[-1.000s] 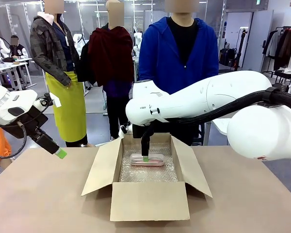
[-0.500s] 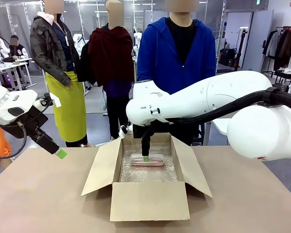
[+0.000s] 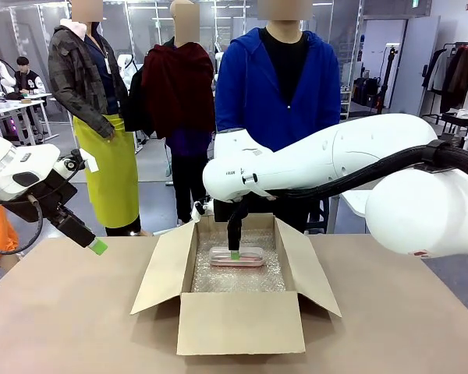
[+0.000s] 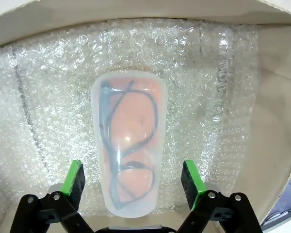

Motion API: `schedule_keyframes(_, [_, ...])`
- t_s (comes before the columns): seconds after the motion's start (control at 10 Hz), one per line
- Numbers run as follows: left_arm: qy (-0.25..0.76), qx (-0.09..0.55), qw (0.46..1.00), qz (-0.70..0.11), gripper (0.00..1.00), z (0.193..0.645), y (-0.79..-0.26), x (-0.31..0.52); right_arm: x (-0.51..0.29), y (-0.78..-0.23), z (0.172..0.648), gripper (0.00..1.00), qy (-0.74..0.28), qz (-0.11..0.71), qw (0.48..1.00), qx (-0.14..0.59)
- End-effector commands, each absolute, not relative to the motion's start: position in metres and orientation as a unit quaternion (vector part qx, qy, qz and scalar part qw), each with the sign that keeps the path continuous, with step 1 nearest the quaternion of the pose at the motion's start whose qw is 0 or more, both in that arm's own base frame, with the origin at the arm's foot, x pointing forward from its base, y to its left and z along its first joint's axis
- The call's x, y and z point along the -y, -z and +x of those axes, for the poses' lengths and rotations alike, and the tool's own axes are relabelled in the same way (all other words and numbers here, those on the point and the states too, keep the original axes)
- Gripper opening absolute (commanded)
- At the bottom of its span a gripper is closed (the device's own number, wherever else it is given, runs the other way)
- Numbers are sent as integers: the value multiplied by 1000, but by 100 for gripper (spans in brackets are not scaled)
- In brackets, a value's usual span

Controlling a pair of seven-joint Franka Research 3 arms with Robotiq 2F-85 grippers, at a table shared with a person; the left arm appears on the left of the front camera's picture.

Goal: Pack the glasses set securely to prepare it for shipping.
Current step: Put the Glasses case from the right side of the table into the Package Box.

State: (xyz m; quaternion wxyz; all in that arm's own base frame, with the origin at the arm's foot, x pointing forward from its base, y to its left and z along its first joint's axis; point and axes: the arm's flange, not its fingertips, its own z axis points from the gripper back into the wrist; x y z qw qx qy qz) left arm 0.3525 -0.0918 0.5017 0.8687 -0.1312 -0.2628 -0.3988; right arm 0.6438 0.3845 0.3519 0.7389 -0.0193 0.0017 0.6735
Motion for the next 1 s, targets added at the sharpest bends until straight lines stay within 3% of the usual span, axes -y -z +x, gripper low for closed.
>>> schedule_keyframes(0.0, [401, 265, 866, -137, 100, 352, -502, 90, -385, -352, 644, 100, -673, -19, 739, -2])
schedule_keyframes(0.2, [401, 265, 866, -137, 100, 352, -502, 90, -352, -422, 610, 100, -641, -28, 767, 12])
schedule_keyframes(0.4, [401, 265, 866, -137, 100, 352, -502, 90, -312, -453, 575, 100, -600, -19, 799, 43])
schedule_keyframes(0.9, [401, 265, 866, -137, 100, 352, -502, 90, -226, -468, 493, 100, -462, 33, 873, 148])
